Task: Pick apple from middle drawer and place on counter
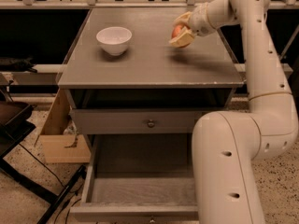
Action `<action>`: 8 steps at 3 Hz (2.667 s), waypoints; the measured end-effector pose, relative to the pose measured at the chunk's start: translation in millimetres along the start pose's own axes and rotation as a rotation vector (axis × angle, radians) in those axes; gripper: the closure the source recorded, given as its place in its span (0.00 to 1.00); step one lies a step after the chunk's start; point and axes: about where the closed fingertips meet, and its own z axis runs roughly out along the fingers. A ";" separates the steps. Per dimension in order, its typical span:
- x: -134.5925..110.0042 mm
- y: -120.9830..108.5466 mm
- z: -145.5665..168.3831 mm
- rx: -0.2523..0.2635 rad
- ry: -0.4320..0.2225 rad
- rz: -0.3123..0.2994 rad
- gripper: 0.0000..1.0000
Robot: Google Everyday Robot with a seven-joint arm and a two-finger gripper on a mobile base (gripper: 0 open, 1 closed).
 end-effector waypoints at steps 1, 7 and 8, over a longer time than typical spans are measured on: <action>0.2 0.1 0.5 0.000 0.000 0.001 0.81; -48.9 -11.4 -57.2 0.066 -0.097 -0.116 0.00; -78.4 -15.0 -147.0 0.167 -0.206 -0.219 0.00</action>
Offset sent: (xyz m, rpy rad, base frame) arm 0.0002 0.0002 -0.0004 0.0002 0.0006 -0.0001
